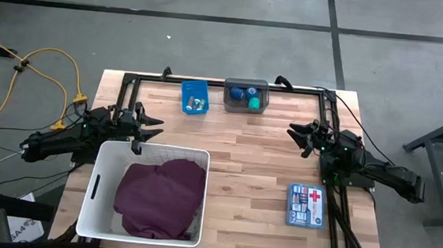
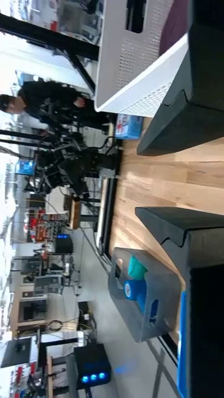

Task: Pick & place medical supplies in basket/bin
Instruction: Return to Home Position

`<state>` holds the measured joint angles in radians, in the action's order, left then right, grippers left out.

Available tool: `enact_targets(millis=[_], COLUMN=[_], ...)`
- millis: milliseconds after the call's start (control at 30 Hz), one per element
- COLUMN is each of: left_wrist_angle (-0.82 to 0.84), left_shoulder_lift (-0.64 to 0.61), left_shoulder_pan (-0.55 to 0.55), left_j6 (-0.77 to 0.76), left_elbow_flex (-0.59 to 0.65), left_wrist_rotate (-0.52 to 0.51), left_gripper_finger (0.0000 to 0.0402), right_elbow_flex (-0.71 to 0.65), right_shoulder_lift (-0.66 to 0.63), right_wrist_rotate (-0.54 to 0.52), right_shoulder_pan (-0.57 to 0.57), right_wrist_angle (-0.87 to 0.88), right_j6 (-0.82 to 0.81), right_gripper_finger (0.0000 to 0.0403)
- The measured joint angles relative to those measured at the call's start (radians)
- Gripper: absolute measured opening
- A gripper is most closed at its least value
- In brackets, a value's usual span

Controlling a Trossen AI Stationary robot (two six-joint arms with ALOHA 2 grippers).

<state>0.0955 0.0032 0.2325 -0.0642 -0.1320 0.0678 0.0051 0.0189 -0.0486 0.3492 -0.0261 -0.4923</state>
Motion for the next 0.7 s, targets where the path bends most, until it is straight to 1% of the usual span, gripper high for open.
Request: enact_targets(millis=[267, 700], left_wrist_angle=[-0.143, -0.208], left_shoulder_lift=[0.0, 0.0], left_shoulder_pan=[0.0, 0.0], left_j6=[-0.014, -0.009], left_elbow_flex=[0.084, 0.097], left_wrist_rotate=[0.009, 0.009], left_gripper_finger=[0.0136, 0.0136], right_elbow_flex=[0.0, 0.0], right_shoulder_lift=[0.0, 0.0], right_wrist_rotate=[0.0, 0.0], right_shoulder_pan=[0.0, 0.0], right_wrist_angle=[0.0, 0.0], right_j6=[0.0, 0.0], right_gripper_finger=[0.0173, 0.0173])
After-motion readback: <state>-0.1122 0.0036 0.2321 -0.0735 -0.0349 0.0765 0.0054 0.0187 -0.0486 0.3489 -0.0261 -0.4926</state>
